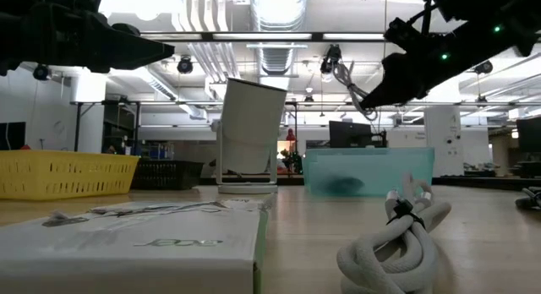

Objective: Pick and place items into bin
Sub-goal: Put the top white charger cable into the green bin

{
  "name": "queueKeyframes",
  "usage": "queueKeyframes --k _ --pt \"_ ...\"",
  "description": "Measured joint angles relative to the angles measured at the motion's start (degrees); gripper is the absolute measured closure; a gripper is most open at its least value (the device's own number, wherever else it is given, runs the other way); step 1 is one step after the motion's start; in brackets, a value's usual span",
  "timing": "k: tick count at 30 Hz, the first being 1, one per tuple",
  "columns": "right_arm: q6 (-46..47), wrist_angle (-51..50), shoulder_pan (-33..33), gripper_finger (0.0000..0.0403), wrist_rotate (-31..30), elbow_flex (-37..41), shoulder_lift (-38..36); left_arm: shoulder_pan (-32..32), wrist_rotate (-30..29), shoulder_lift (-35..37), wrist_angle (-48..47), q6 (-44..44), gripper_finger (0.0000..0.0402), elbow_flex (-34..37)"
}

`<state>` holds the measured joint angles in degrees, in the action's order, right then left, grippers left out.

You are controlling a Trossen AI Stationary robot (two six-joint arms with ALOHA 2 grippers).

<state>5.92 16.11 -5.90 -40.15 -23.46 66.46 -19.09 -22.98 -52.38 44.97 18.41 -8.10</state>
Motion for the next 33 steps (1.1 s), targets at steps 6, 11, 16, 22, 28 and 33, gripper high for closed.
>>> queueKeyframes --k 6,11,16,22,28,33 --pt "-7.2 13.0 4.7 0.039 12.0 4.0 0.0 0.0 0.0 0.0 0.0 0.0 0.0185 0.0" --pt "-8.5 14.9 8.9 0.039 13.5 5.5 0.0 0.0 0.0 0.0 0.0 0.0 0.0185 0.0" --pt "-8.5 19.2 12.5 0.039 13.8 7.7 0.2 0.0 0.0 0.0 0.0 0.0 0.0185 0.0" --pt "-6.9 27.7 15.4 0.039 13.8 11.0 0.2 0.0 0.0 0.0 0.0 0.0 0.0185 0.0" --pt "-9.2 29.8 16.5 0.039 13.8 12.2 0.1 0.0 0.0 0.0 0.0 0.4 0.0185 0.0" --pt "-10.1 29.9 17.8 0.039 15.2 12.1 0.1 0.0 0.0 0.0 0.0 0.4 0.0185 0.1"
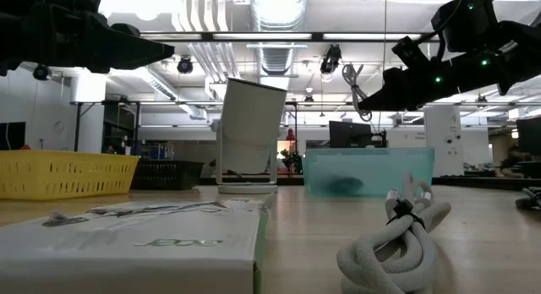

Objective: Pick and place items into bin
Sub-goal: Put the top white charger cable into the green bin

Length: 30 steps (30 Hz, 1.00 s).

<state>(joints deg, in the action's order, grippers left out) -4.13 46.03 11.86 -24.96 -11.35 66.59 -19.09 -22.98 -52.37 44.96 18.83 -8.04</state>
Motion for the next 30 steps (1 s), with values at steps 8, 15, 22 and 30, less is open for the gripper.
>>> queueKeyframes --k 8,15,22,30 --pt "1.2 -18.6 7.4 0.039 12.2 -9.4 0.0 0.0 0.0 0.0 0.0 0.0 0.0185 0.0" --pt "-1.1 -37.4 10.9 0.039 12.0 -19.5 -0.1 0.0 0.0 0.0 0.0 0.0 0.0185 0.0" --pt "-0.7 -59.8 12.1 0.039 11.7 -29.3 -0.1 0.0 0.0 0.0 0.0 -0.5 0.0185 0.0" --pt "-3.3 -69.0 12.2 0.039 11.7 -36.6 0.0 0.0 0.0 0.0 0.0 -0.5 0.0185 0.0"
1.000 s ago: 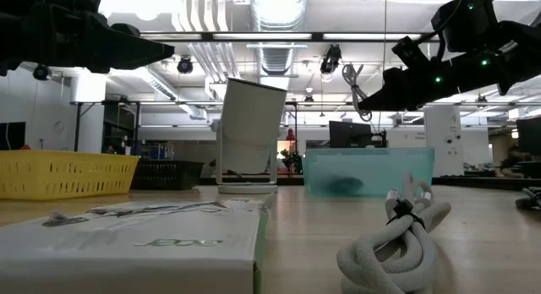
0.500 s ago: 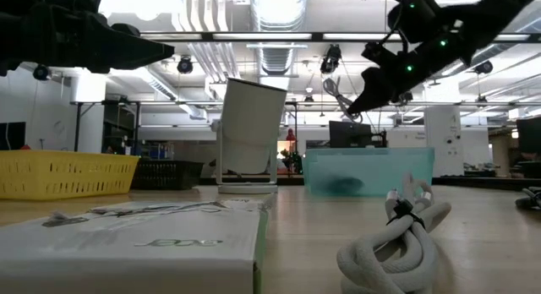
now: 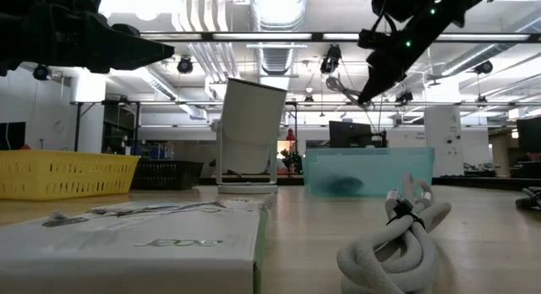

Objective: Pick and place items into bin
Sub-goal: Put the top white charger cable into the green bin

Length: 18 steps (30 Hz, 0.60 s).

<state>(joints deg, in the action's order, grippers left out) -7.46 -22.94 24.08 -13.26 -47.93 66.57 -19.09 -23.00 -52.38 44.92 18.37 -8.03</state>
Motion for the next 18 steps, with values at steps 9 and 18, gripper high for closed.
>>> queueKeyframes --k 9,18 --pt "0.6 8.6 0.1 0.039 0.1 0.5 6.4 0.0 0.0 0.0 0.0 0.5 0.0185 0.0" --pt "-0.9 3.6 0.8 0.039 2.9 -4.4 16.2 0.0 0.0 0.0 0.0 0.5 0.0185 0.0"
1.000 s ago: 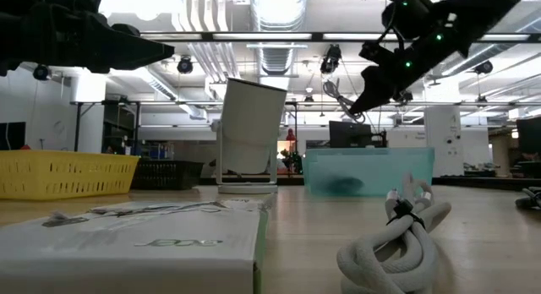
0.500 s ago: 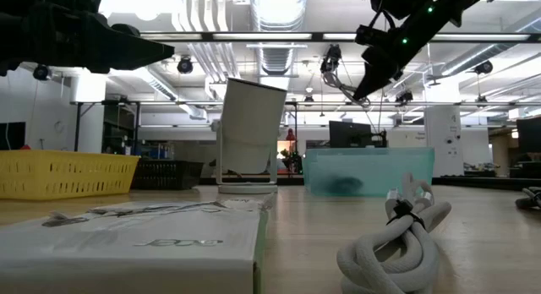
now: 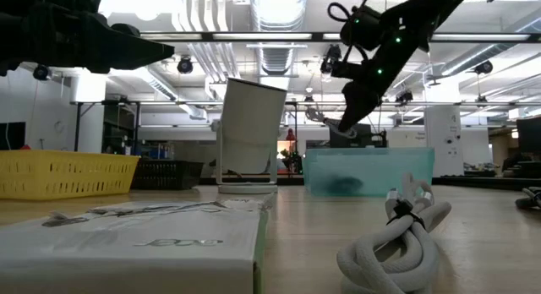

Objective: Pick and place items into bin
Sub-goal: Put the top white charger cable into the green bin

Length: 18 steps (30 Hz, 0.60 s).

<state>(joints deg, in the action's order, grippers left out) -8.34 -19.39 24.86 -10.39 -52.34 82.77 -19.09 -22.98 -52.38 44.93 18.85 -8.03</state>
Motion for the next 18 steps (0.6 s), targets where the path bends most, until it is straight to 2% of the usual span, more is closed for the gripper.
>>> queueKeyframes --k 11,18 --pt "-1.4 -13.0 0.1 0.039 0.0 -9.8 4.5 0.0 0.0 0.0 -0.4 -0.4 0.0185 0.0" --pt "-1.4 -14.4 0.3 0.039 0.0 -12.3 4.5 0.0 0.0 0.0 -0.4 -0.4 0.0185 0.0"
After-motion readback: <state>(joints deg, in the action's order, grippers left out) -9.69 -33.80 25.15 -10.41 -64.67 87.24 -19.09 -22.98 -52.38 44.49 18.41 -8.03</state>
